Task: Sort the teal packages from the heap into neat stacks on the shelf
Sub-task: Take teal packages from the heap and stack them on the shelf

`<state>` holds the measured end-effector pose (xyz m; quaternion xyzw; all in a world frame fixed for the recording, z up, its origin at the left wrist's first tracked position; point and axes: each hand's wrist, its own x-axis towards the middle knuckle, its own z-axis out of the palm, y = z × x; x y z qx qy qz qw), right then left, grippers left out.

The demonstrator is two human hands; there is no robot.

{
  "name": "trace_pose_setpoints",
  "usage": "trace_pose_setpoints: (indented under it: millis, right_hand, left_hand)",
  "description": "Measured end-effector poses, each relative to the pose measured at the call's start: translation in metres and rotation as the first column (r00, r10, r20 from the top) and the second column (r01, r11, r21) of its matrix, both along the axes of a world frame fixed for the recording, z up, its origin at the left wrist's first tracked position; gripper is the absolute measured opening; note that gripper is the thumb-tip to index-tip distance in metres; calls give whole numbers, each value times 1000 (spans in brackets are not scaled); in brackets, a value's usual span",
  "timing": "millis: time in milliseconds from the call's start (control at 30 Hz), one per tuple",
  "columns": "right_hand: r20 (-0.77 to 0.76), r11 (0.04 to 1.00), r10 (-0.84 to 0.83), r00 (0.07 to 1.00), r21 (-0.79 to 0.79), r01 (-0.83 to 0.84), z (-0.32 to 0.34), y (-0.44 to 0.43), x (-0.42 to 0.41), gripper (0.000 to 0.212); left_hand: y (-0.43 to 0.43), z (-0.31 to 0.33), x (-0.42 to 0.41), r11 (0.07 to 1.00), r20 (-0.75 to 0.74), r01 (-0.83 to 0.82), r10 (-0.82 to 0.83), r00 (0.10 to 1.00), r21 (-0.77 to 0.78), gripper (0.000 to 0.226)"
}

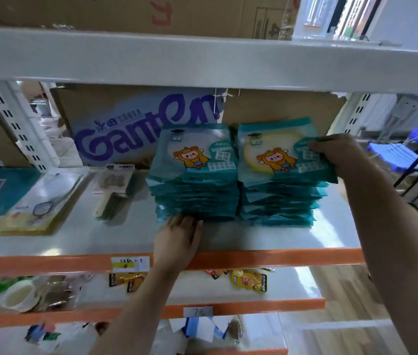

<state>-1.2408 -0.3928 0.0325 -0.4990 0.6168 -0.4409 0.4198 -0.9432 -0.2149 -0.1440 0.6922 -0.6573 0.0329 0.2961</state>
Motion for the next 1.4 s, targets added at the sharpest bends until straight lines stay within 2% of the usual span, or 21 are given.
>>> trace_pose_setpoints:
  millis: [133, 467, 800, 1000, 1167, 1300, 1400]
  right_hand:
    - [-198, 999, -52, 979, -24, 48, -13, -15, 0, 35]
    - [-408, 977, -164, 898, -192, 91, -16, -18, 6, 46]
    - [-490, 965, -197, 849, -251, 78, -22, -11, 8, 36]
    - [-665, 978, -117, 738, -207, -31, -13, 0, 7, 31]
    - [-652, 947, -54, 757, -274, -169, -6, 25, 23, 26]
    - [-549, 912, 60, 834, -308, -269, -5, 45, 54, 24]
    - [-541, 857, 150, 828, -346, -381, -7, 60, 89, 21]
  left_hand:
    - [1, -2, -3, 999, 22, -37, 37, 999, -21, 46]
    - [5, -2, -4, 996, 107, -74, 79, 991, -43, 43]
    - [4, -2, -5, 997, 74, -81, 81, 994, 2, 32]
    - [4, -4, -4, 997, 62, -73, 74, 995, -21, 40]
    - [3, 3, 1, 999, 32, -49, 49, 998, -10, 26]
    - [14, 6, 15, 999, 51, -53, 53, 997, 7, 37]
    - [28, 12, 42, 996, 37, -87, 87, 996, 18, 46]
